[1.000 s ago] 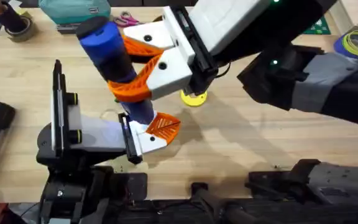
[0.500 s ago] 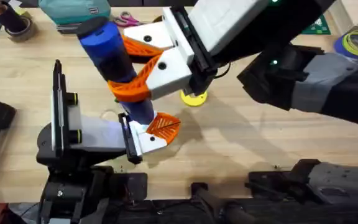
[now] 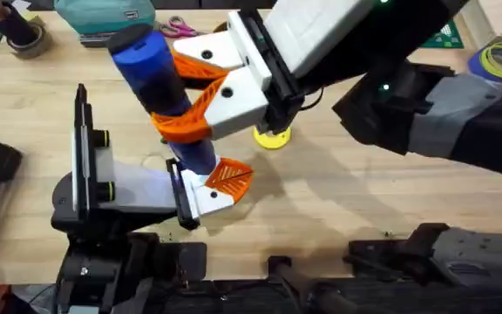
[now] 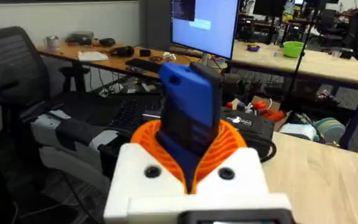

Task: Pick up the gripper from the table and insert it into the empty holder that is missing its gripper. Then pick up a screw, insert it into the mounting hole, and use the screwdriver to tighten it. Finally, clean up the table by picking up the vegetable and placing it into the bucket.

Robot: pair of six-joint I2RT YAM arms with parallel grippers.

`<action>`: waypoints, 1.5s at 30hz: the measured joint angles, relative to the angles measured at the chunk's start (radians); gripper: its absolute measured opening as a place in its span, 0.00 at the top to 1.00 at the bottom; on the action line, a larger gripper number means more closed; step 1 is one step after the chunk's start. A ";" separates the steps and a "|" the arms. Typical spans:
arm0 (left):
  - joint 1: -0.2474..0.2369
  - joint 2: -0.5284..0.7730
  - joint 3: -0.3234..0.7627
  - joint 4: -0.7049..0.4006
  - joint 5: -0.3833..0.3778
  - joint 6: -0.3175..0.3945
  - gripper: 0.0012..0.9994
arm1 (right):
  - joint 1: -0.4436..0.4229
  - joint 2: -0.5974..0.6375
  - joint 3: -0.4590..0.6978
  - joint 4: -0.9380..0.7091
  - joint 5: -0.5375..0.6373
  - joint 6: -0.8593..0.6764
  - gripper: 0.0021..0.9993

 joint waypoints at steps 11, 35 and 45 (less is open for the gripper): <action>0.000 0.000 0.000 0.000 0.000 0.000 0.99 | 0.000 0.000 0.000 -0.005 0.002 0.002 0.98; 0.000 0.000 0.000 -0.001 0.004 0.000 0.99 | 0.000 0.000 0.000 0.004 -0.029 0.008 0.98; 0.000 0.000 0.000 -0.002 0.007 0.000 0.99 | 0.000 0.000 0.000 0.004 -0.047 -0.002 0.98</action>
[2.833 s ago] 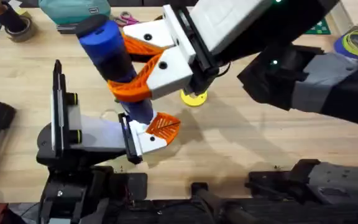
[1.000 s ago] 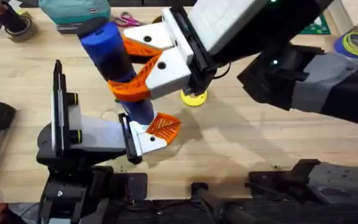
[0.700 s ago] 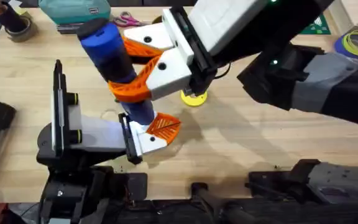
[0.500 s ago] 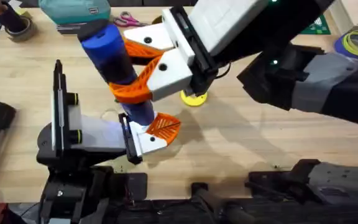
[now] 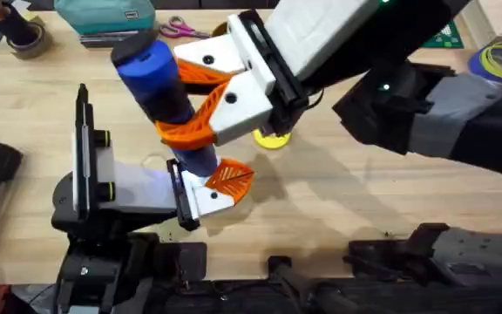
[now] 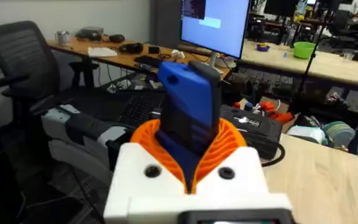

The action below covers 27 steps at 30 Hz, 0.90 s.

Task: Pick up the gripper from the table and insert it into the empty holder that is missing its gripper. Then pick up a screw, insert it into the mounting hole, and use the screwdriver to tighten it. Finally, clean up the table by picking up the vegetable and placing it into the bucket.

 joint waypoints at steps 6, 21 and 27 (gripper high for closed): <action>0.000 0.000 0.000 0.000 0.000 0.000 0.99 | 0.000 0.000 -0.002 0.001 -0.001 -0.009 0.98; 0.000 0.000 0.000 0.000 0.000 -0.002 0.99 | 0.000 0.000 -0.002 -0.029 0.038 -0.008 0.98; 0.000 0.001 0.000 0.000 0.000 -0.007 0.99 | 0.000 -0.003 -0.002 -0.075 0.114 0.000 0.98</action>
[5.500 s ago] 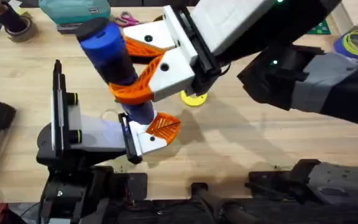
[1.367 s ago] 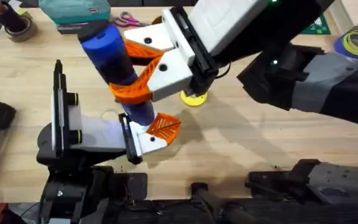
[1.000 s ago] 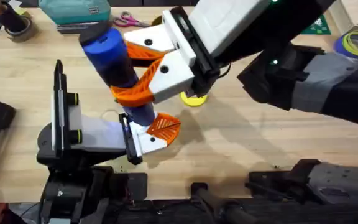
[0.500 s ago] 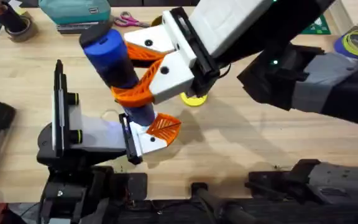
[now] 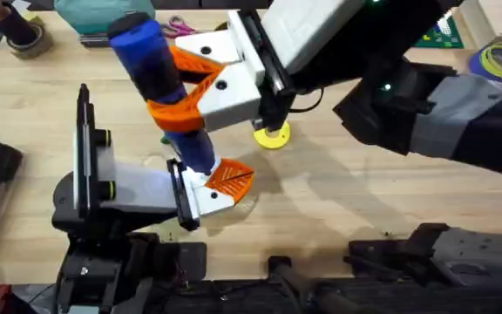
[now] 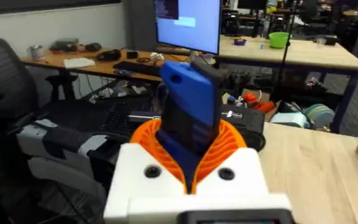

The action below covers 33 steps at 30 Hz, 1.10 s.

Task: Pick up the gripper from the table and insert it into the empty holder that is missing its gripper. Then pick up a screw, insert it into the mounting hole, and use the screwdriver to tighten it. Finally, clean up the table by picking up the vegetable and placing it into the bucket.

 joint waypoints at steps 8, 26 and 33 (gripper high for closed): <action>0.000 0.001 0.000 0.000 0.000 -0.007 0.99 | 0.000 0.000 0.000 0.012 0.000 0.004 0.98; 0.000 0.001 0.000 0.000 0.000 -0.003 0.99 | 0.000 0.000 -0.006 0.052 -0.074 -0.033 0.98; 0.000 0.001 0.000 0.000 -0.001 0.000 0.99 | 0.000 0.000 -0.012 0.077 -0.083 -0.034 0.98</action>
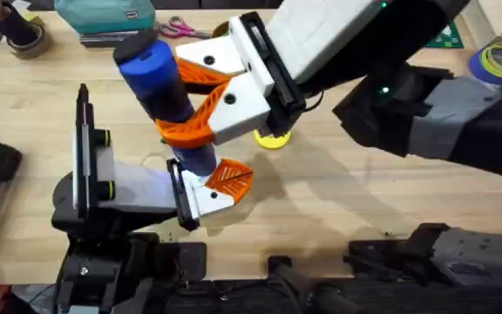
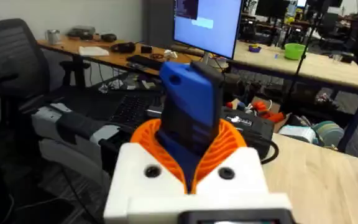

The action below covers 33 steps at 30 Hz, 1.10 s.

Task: Pick up the gripper from the table and insert it into the empty holder that is missing its gripper. Then pick up a screw, insert it into the mounting hole, and use the screwdriver to tighten it. Finally, clean up the table by picking up the vegetable and placing it into the bucket.

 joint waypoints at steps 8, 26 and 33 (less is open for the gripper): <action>0.000 0.000 0.000 0.000 0.000 0.001 0.99 | 0.000 0.000 -0.010 0.058 -0.009 0.027 0.98; 0.000 0.000 0.000 0.000 0.000 0.001 0.99 | -0.024 0.000 0.030 0.099 -0.009 0.127 0.98; 0.000 0.000 0.000 0.000 0.000 0.001 0.99 | -0.024 0.000 0.030 0.117 -0.009 0.126 0.98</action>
